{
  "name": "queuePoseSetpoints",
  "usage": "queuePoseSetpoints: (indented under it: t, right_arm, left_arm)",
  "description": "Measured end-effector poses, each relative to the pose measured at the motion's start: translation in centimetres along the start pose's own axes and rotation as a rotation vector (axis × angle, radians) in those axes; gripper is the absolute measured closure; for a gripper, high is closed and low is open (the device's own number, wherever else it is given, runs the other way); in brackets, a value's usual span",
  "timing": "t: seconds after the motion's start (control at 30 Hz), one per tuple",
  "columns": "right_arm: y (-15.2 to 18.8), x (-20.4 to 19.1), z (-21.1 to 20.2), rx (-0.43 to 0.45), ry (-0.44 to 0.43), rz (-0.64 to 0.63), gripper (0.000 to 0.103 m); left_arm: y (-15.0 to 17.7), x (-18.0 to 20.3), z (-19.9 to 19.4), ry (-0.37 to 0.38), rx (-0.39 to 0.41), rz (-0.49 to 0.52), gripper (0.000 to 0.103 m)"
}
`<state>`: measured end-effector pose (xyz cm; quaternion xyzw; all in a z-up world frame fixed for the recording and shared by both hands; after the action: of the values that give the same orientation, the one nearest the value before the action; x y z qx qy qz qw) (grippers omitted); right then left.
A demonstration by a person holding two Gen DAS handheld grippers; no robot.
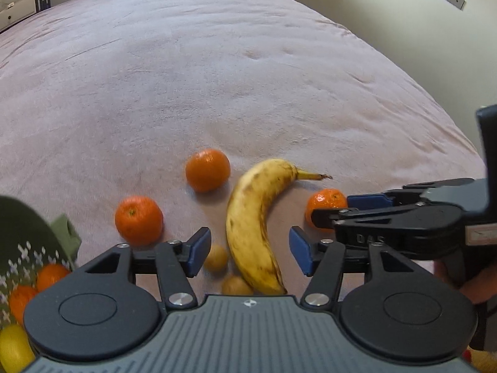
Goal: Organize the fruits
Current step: 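Grasp the banana with the left gripper while the right gripper grasps a mandarin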
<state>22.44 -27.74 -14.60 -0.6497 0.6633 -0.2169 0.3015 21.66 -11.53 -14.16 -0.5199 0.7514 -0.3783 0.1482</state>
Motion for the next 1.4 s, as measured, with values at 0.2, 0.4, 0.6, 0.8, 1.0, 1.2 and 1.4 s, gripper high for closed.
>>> queuePoseSetpoints:
  t: [0.2,0.4,0.6,0.8,1.0,1.2,1.4]
  right_arm:
    - [-0.1,0.2,0.3,-0.012,-0.010,0.005,0.060]
    - [0.0,0.4,0.8,-0.021,-0.019,0.004,0.059]
    - [0.0,0.7,0.9,-0.033,-0.027,0.062,0.059]
    - [-0.3,2.1,0.5,-0.046,-0.041,0.176,0.059]
    - [0.1,1.7,1.1,-0.064,-0.055,0.190,0.058]
    - [0.0,1.8,0.8,-0.059,-0.052,0.212,0.059]
    - [-0.2,1.8,0.4,-0.053,-0.039,0.216,0.060]
  left_arm:
    - [-0.3,0.1,2.8,-0.007,-0.042,0.061,0.036]
    - [-0.5,-0.8,5.0,0.003,-0.084,0.036,0.039]
    - [0.0,-0.7,6.4,0.057,-0.121,-0.009,0.040]
    - [0.6,0.5,7.2,0.060,-0.125,0.079,0.040]
    - [0.2,0.7,7.6,0.041,-0.118,0.075,0.055]
    - [0.2,0.9,7.1,0.015,-0.105,0.068,0.058]
    - [0.3,0.5,6.4,-0.014,-0.099,0.040,0.058]
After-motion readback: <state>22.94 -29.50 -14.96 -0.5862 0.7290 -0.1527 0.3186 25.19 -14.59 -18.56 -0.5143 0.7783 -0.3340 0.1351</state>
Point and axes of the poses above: each gripper's, at about its wrist camera, not at the fingertips, and z roughly the way its jaws point, x to its right, y to its underside, the point moved 9 cm from there along z, roughly the way its jaws point, and after that the axes turned 15 degrees about x, right-handed, at the moved point
